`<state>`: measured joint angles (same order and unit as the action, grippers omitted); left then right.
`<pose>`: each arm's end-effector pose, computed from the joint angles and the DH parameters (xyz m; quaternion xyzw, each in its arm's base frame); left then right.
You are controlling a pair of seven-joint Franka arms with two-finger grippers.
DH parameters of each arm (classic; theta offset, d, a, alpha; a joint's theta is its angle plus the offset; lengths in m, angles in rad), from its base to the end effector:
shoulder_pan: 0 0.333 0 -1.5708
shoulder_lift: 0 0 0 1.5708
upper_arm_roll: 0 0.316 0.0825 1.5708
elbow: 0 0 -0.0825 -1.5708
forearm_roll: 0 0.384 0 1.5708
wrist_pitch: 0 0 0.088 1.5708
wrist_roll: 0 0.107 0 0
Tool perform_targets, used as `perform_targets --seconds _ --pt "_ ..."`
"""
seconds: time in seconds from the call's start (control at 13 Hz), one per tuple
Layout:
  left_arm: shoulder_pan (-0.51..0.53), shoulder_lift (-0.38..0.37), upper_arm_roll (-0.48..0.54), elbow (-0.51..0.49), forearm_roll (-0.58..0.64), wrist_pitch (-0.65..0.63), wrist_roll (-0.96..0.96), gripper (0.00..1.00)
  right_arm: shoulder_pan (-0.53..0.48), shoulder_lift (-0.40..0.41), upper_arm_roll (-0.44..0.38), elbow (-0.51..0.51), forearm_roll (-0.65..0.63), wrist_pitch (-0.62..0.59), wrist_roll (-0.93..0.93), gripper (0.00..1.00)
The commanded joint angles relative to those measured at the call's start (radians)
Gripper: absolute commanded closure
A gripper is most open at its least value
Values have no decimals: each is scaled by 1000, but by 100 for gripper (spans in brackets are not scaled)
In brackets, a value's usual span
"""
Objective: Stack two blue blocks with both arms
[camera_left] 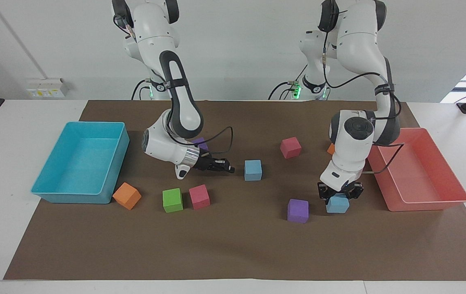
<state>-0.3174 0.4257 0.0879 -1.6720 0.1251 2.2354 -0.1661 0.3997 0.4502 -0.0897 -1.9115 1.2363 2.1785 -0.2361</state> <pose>0.6624 -0.1578 0.3723 -0.9926 0.0717 -0.0813 0.0546 0.5837 0.2273 0.2628 -0.8912 0.1351 0.0843 0.4248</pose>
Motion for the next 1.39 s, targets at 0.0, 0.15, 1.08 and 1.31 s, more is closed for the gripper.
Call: perform_targets --seconds 0.0,0.15,1.08,1.31 --pt "-81 -85 9 -22 11 -115 -99 76 1 -4 2 -15 40 18 -37 100" --pt "-140 -87 1 -28 8 -109 -238 76 1 -4 2 -18 40 18 -37 100" --pt "-428 -73 -5 -91 -84 -39 -510 75 1 -4 4 -18 40 18 -34 100" --pt "-440 -79 -3 -110 -84 -39 -515 75 1 -4 2 -18 40 18 -34 100"
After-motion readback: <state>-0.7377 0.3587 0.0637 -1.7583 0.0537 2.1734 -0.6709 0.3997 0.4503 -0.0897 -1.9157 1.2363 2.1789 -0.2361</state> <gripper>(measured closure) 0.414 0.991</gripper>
